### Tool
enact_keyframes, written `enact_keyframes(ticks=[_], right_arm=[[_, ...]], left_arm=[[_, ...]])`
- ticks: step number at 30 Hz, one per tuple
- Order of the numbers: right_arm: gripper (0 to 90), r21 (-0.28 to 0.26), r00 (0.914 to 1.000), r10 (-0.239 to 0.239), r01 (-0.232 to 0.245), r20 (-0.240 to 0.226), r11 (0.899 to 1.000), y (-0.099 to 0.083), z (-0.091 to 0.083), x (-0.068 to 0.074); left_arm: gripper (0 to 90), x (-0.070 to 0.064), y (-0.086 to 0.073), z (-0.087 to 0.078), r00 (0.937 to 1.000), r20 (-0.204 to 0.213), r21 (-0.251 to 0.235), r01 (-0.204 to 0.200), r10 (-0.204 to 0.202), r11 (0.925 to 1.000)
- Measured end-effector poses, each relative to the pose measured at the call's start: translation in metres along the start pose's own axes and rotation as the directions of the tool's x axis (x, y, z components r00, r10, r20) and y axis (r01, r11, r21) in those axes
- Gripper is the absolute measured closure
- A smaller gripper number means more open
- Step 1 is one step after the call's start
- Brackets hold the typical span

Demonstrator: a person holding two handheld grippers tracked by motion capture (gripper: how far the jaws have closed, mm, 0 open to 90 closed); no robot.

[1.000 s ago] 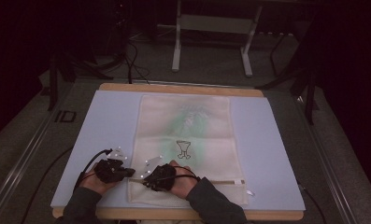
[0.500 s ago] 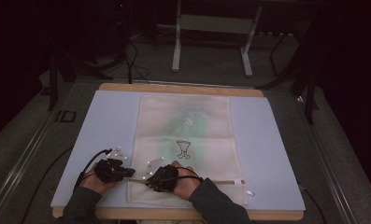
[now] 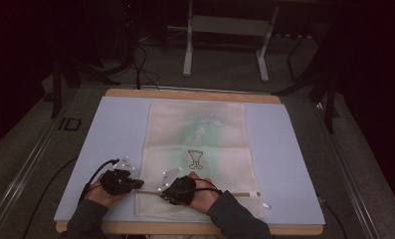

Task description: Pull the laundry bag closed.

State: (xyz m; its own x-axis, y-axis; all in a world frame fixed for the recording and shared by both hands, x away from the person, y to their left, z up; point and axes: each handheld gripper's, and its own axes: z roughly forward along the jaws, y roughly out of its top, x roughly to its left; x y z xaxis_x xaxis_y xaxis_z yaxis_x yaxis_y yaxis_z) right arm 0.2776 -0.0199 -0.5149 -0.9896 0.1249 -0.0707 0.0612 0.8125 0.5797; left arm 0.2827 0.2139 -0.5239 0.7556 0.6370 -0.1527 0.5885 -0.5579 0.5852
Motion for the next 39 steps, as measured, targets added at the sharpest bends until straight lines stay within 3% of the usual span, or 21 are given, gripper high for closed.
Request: enact_keyframes(ticks=[22, 39], right_arm=[[82.2, 0.021, 0.9994, -0.010, 0.009, 0.033, 1.000, -0.011, -0.011, 0.007], [82.3, 0.032, 0.9993, 0.012, -0.013, 0.036, 0.999, -0.023, -0.021, 0.007]], left_arm=[[89.9, -0.001, 0.000, 0.000, 1.0000, -0.005, 0.003, -0.007, 0.007, 1.0000], [89.9, -0.001, 0.000, 0.000, 1.0000, -0.005, 0.003, -0.006, 0.006, 1.0000]])
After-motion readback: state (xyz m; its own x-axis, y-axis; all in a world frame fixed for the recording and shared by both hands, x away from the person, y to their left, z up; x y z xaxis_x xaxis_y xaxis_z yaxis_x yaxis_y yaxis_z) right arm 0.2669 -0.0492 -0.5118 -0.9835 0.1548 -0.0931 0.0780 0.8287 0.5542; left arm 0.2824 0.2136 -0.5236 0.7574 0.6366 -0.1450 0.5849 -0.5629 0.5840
